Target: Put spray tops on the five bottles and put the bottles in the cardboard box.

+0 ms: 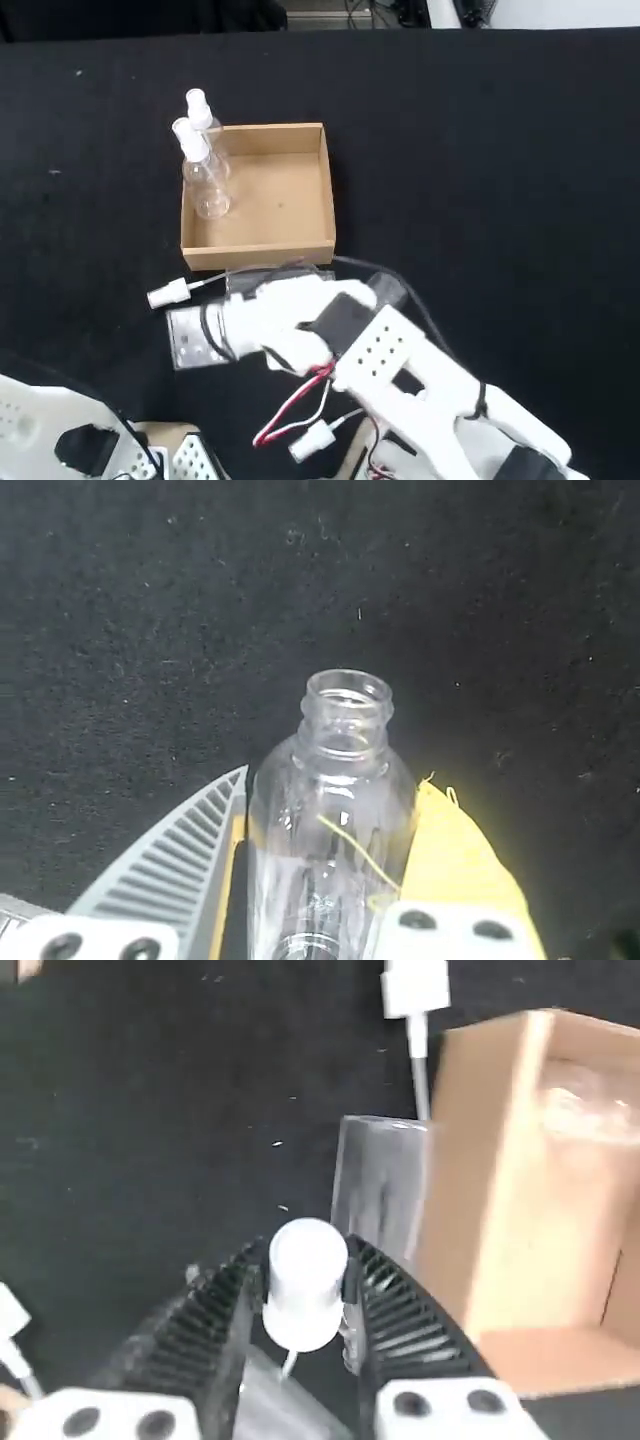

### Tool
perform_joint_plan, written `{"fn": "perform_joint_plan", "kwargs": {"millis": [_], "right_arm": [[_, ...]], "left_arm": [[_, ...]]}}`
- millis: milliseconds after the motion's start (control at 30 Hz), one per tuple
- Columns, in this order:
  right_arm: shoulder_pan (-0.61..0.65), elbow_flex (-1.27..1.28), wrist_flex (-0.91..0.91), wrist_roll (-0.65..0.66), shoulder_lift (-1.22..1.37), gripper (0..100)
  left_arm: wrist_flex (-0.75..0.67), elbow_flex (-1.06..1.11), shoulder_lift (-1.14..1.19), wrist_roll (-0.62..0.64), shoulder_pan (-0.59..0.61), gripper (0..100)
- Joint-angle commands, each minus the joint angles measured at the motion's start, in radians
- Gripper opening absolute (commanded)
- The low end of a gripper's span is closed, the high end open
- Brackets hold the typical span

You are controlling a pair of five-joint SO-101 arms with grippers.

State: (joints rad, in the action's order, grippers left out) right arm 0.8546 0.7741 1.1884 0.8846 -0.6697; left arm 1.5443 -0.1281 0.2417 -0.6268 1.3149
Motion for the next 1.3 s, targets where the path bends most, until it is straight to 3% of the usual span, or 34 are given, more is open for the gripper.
{"fn": "perform_joint_plan", "kwargs": {"millis": [0,233,533,767,933,1133,1267], "right_arm": [[-0.02,-0.148,0.054,-0.117,-0.005,9.9],[-0.072,-0.254,0.051,-0.371,-0.005,9.9],[-0.407,-0.397,0.055,-0.551,-0.173,9.9],[-0.723,-0.398,0.049,-0.591,-0.343,9.9],[-0.965,-0.403,-0.003,-0.621,-0.292,9.9],[-0.997,-0.492,0.002,-0.789,-0.13,7.7],[-0.997,-0.59,0.003,-0.888,-0.07,1.0]], "left_arm": [[0.011,-0.05,-0.02,0.038,-0.053,3],[0.008,0.001,-0.12,0.074,-0.108,3],[0.003,0.186,-0.325,0.08,-0.197,3],[0.0,0.326,-0.516,0.27,-0.441,3],[-0.023,0.426,-0.712,0.423,-0.619,3],[-0.233,0.555,-0.898,0.516,-0.855,3],[-0.27,0.553,-0.97,0.588,-1.041,3]]}}
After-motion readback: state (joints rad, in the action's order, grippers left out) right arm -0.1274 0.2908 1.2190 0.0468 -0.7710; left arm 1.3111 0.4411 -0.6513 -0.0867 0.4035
